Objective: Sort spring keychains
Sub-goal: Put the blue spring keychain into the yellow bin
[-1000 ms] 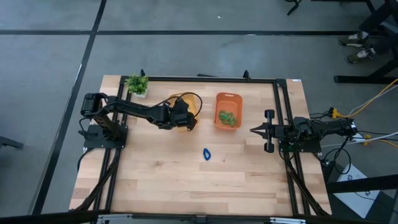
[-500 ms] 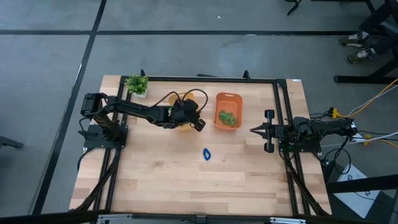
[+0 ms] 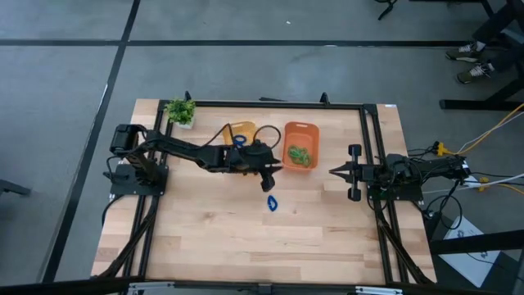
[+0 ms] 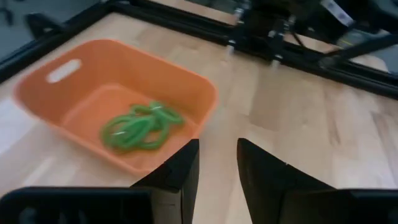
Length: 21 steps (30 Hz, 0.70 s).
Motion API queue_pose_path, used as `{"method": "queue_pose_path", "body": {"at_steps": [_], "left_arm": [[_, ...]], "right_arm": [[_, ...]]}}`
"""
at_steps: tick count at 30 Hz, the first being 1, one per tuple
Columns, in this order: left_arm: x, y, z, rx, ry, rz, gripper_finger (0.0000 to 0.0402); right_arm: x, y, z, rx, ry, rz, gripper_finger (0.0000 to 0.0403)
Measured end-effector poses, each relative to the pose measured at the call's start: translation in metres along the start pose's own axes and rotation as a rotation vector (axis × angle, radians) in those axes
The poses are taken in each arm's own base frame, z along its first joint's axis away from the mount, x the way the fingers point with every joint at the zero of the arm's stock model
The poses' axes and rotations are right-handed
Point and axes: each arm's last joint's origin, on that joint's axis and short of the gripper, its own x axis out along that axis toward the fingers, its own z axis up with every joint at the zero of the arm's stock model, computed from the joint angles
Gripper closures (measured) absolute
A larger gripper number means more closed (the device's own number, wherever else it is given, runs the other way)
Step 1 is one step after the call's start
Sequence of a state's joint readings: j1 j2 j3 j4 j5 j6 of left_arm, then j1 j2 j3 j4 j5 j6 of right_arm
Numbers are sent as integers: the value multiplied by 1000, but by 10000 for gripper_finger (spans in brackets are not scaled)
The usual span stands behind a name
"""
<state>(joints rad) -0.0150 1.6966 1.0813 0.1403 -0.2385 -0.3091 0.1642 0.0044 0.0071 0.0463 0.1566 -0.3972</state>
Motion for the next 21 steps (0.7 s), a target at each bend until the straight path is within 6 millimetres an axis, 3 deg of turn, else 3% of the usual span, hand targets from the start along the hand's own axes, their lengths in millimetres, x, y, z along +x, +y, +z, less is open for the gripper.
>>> {"method": "queue_pose_path", "body": {"at_steps": [12, 21], "left_arm": [[14, -28, -31, 56, 77, -82, 302], [3, -60, -35, 95, 79, -153, 310]], "right_arm": [[0, 0, 0, 0, 0, 0, 387], [0, 0, 0, 0, 0, 0, 387]]}}
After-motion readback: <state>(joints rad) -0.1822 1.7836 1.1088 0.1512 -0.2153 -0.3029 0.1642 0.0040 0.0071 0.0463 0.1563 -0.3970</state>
